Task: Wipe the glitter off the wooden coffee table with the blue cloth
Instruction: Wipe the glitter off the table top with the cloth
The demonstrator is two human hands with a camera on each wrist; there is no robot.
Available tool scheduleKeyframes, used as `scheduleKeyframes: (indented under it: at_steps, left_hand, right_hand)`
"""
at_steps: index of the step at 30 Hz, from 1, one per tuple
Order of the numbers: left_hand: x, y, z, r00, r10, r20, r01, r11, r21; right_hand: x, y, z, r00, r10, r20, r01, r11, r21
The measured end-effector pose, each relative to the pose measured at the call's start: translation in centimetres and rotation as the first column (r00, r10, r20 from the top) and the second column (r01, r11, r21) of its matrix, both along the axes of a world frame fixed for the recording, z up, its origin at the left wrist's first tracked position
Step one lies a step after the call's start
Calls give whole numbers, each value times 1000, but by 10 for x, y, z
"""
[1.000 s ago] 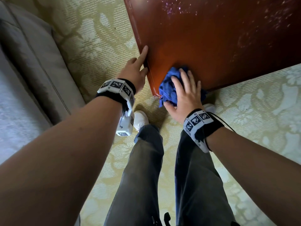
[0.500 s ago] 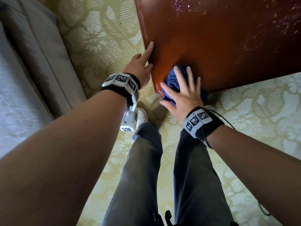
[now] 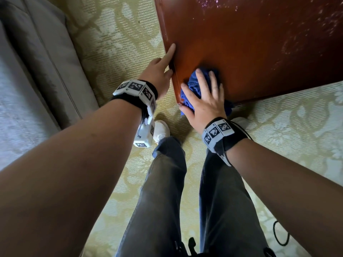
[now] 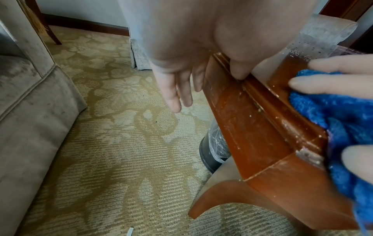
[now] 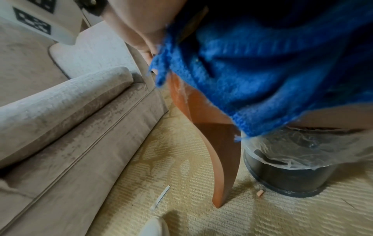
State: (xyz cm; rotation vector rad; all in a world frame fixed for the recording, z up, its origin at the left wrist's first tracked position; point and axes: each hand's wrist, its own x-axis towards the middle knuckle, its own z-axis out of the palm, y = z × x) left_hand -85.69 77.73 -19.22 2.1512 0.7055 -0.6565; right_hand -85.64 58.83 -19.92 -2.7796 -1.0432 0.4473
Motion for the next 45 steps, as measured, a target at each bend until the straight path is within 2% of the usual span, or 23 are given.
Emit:
scheduleKeyframes:
  at_steps: [4,12,21,26,30,40,45]
  left_hand:
    - [0,-2,-1,1000,-16,-12,16,1000,22]
    - [0,0,-4,999,-30,-16,30,1000,6]
    - [0,1,-6,999,-39,-32,39,999,4]
    - [0,-2,-9,999,-18,-33,18,1000,-2]
    - [0,-3,-8,1000,4,-30,-5,1000,-22]
    - [3,-5,-1,999,23,-46,-23,1000,1]
    - [2,-10,2,997,68,-24,-68,998,3]
  right_hand:
    - [6,-10,1,996,80,-45,-80,997,10]
    - [-2,12,0,995,-98,6,98,994,46]
    - [-2,-30,-4,998,-54,12,53,997,63]
    - [-3,-1,1,993,-114,-27,115,992,50]
    - [-4,8,0,987,-161,18,161,987,23]
    - [-3,-39,-4,996,-85,-27,86,996,37]
    - [-2,-6,-3,994,-112,-21,112,993,39]
